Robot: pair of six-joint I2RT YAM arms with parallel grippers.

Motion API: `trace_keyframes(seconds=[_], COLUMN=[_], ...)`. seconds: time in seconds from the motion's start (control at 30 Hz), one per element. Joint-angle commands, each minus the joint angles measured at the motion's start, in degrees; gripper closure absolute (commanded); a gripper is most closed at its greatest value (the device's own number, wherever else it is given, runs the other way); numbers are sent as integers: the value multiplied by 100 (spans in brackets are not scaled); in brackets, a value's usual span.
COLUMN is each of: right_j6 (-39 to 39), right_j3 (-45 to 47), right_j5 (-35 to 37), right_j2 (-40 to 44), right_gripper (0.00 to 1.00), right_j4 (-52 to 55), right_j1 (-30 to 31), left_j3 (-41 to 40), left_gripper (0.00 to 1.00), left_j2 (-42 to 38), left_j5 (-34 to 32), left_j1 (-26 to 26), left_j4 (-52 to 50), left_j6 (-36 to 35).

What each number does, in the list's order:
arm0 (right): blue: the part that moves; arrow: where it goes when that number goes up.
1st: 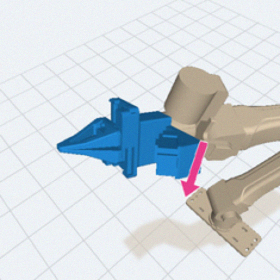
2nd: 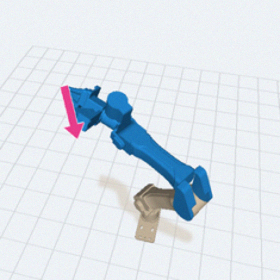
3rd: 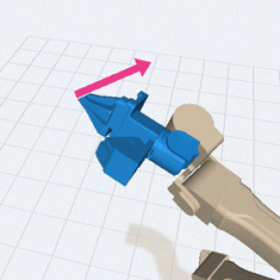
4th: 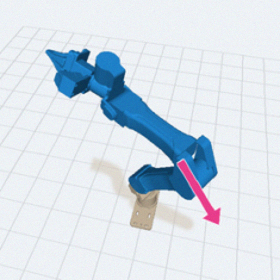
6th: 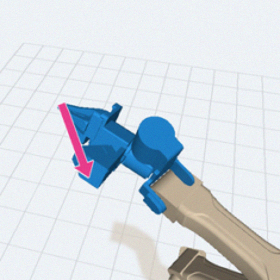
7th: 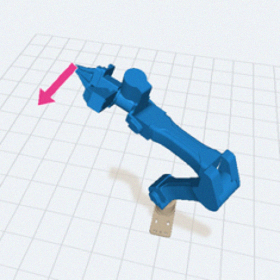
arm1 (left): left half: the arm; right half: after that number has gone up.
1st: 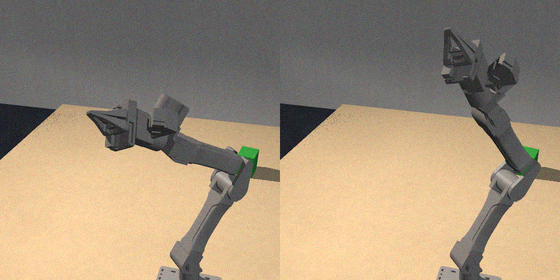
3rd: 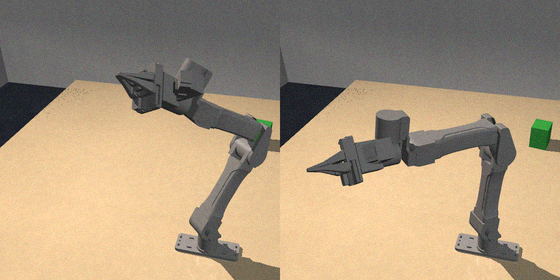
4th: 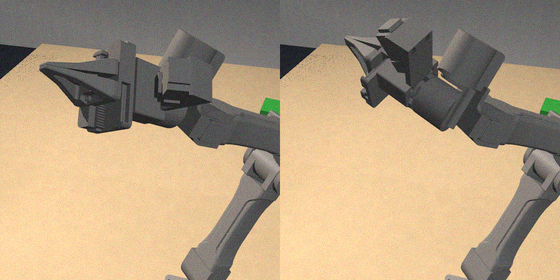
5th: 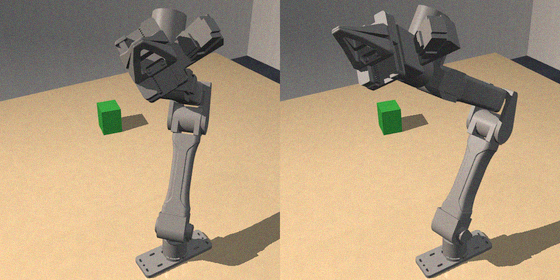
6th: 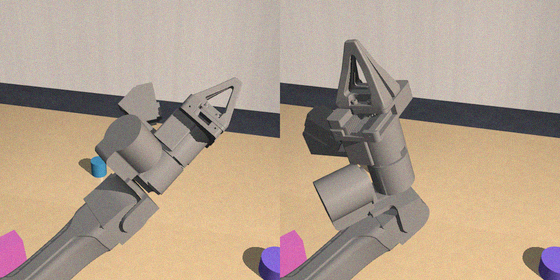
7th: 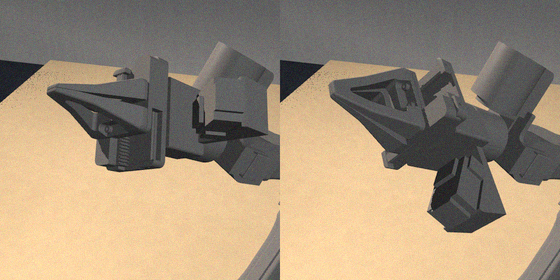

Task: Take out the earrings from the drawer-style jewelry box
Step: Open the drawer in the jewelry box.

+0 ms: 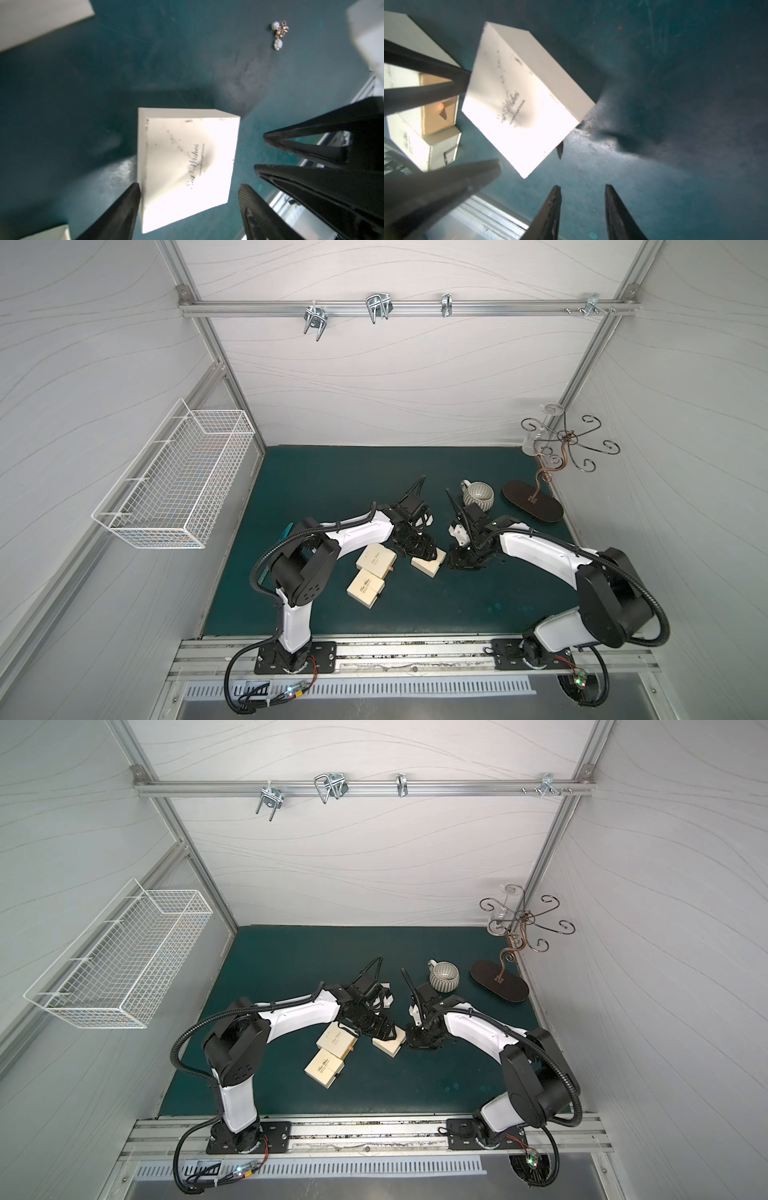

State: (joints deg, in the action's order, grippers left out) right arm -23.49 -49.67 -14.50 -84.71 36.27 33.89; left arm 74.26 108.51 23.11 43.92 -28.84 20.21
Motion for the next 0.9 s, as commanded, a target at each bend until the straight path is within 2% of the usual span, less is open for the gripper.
trace_keyframes(seconds=[0.0, 0.27, 0.47, 0.87], right_j6=[173, 84, -99, -79], right_j3=[-104, -55, 244, 336], right_j5=[-375, -570, -615, -840], right_j2=[-129, -351, -137, -307], right_gripper=[64, 69, 71, 71], right_j4=[-123, -361, -639, -757], right_j1=[12, -251, -547, -568], left_j3=[82, 70, 133, 229], left_gripper=[26, 30, 33, 33], left_j2=[127, 204, 332, 427], left_j5=[401, 355, 39, 11], left_j1=[16, 16, 11, 19], left_j4=[111, 46, -212, -294], left_j6=[2, 89, 156, 160])
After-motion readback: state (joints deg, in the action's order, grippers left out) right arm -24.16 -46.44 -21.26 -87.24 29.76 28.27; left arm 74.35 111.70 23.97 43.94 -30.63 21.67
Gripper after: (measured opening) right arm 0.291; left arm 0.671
